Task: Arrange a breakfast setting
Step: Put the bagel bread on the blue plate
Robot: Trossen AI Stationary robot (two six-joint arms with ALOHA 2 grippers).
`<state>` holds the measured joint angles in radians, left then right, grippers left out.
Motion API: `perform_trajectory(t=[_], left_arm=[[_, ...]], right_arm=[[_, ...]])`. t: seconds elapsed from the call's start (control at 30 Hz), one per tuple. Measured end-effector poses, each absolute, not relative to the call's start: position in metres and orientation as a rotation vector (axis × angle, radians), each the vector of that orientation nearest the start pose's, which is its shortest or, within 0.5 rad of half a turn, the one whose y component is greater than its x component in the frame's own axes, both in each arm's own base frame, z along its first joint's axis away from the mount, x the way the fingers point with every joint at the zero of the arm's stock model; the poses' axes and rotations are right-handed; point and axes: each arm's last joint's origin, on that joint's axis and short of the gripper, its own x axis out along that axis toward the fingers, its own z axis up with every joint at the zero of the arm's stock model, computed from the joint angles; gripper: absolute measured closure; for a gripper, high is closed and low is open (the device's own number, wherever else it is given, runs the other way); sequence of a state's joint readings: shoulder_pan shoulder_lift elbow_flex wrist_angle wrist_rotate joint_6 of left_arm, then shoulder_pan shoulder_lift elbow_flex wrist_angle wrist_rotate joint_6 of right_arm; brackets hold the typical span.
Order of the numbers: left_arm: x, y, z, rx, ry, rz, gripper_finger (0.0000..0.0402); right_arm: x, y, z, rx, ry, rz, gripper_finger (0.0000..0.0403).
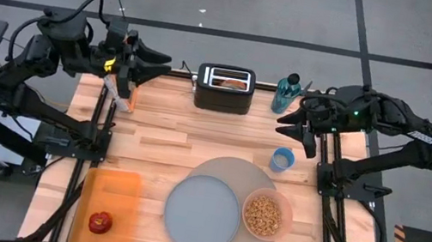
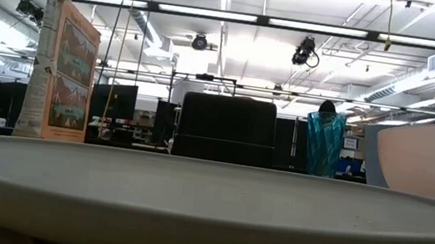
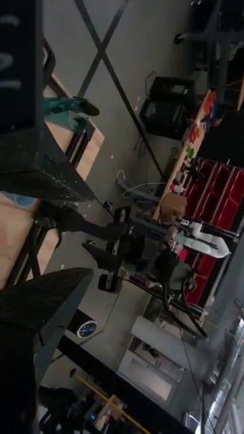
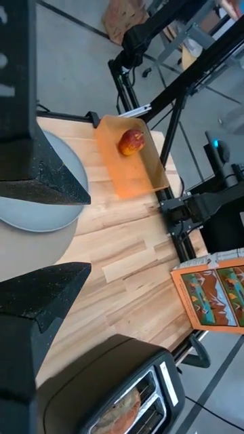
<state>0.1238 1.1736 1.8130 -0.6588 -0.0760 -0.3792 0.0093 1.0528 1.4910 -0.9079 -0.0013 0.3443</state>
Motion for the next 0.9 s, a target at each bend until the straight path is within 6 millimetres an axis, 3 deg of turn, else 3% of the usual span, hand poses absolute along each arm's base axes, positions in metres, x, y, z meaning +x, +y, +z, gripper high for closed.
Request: perform_trajectory(t=[0.13,0.3,0.53,0.67,0.9], left_arm=[[0.174,0.017,0.529,-0.473,0.110,0.106,0.0226],[0.171,0.007,0.506,-0.579,0.351,0.124,0.0226],[0.178,-0.004,0.494,-0.645,0.469,0.148,0.0226],[0.193,-0.004,0.491,-0.616,0.461,0.175,0.0226],[0.255,-0.003,0.473,-0.532,0.463,0.202,0.0226]], right_arm=[[0.173,0.002,0.446,0.333,0.475,-0.071,0.0248],[0.173,0.002,0.446,0.314,0.476,-0.066,0.0248],[0.173,0.002,0.447,0.287,0.467,-0.058,0.0248],[0.174,0.002,0.449,0.285,0.443,-0.054,0.0248],[0.175,0.002,0.450,0.308,0.432,-0.057,0.0248]])
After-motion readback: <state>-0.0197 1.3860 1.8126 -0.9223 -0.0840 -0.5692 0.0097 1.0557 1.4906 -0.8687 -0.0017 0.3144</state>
